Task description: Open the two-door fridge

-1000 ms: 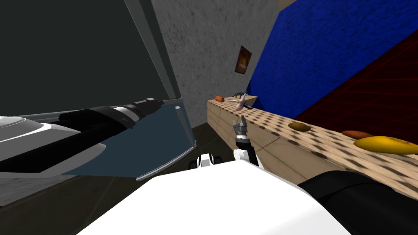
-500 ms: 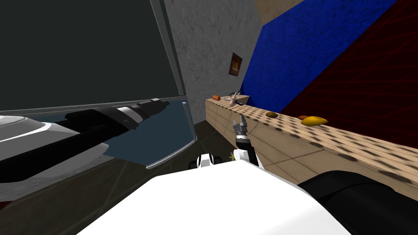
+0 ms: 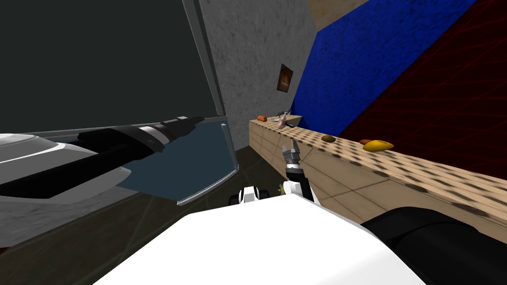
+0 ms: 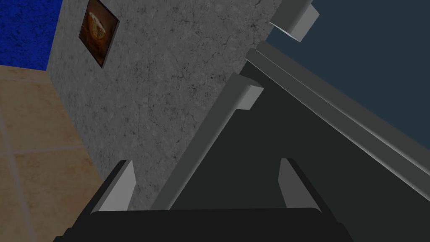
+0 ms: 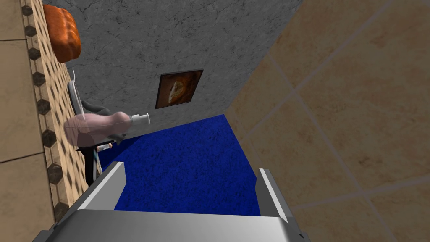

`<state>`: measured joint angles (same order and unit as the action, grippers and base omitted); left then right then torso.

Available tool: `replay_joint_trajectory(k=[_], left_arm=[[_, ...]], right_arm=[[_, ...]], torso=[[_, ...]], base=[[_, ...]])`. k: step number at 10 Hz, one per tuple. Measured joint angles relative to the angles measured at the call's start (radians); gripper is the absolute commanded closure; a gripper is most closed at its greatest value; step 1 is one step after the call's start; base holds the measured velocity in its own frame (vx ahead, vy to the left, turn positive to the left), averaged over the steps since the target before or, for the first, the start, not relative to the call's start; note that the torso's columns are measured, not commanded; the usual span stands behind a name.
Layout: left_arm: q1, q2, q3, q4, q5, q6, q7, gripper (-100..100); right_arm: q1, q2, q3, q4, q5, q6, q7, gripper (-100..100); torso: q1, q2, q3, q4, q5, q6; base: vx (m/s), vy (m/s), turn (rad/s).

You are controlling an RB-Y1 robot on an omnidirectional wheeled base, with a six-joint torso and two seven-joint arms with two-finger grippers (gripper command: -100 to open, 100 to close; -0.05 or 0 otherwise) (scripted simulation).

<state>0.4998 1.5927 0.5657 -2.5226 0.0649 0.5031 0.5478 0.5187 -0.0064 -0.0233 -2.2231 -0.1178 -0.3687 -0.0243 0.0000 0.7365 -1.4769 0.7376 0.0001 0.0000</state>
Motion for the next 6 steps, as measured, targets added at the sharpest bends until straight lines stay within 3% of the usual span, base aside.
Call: replay_joint_trajectory(k=[3, 6], left_arm=[[-0.015, -0.022, -0.019, 0.051, -0.001, -0.008, -0.005, -100], [-0.04, -0.01, -0.039, 0.051, 0.005, -0.015, 0.003, -100]], right_arm=[[0.0, 0.0, 0.0, 0.0, 0.0, 0.0, 0.0, 0], [0.0, 0.0, 0.0, 0.0, 0.0, 0.0, 0.0, 0]], torso=[[0.001, -0.002, -0.001, 0.0, 0.001, 0.0], [-0.001, 0.0, 0.0, 0.0, 0.0, 0.0]], base=[[0.165, 0.04, -0.061], [0.229, 0.037, -0.068]])
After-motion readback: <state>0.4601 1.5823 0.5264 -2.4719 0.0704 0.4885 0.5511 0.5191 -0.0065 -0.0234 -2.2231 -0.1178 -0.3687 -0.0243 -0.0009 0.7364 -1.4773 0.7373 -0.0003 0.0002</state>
